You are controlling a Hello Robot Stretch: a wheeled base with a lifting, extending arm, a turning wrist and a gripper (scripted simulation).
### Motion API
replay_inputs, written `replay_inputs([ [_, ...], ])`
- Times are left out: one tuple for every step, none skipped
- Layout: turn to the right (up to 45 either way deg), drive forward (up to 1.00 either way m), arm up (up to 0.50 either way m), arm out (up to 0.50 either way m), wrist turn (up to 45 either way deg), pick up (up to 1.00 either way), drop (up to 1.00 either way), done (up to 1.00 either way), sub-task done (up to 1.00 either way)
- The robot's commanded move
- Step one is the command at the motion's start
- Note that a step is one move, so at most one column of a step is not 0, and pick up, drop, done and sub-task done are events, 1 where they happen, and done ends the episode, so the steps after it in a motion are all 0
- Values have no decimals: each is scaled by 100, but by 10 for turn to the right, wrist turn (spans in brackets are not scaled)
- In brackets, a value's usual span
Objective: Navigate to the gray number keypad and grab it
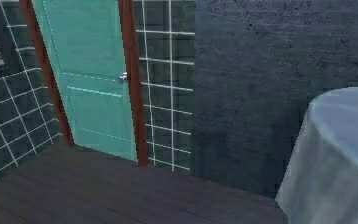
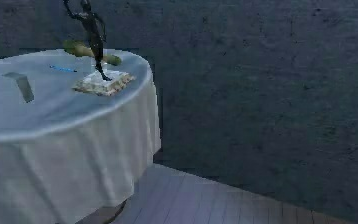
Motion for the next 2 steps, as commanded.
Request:
replay_inputs([
  [-330, 0, 0, 0, 0, 0, 0, 0, 0],
  [450, 0, 0, 0, 0, 0, 0, 0, 0],
])
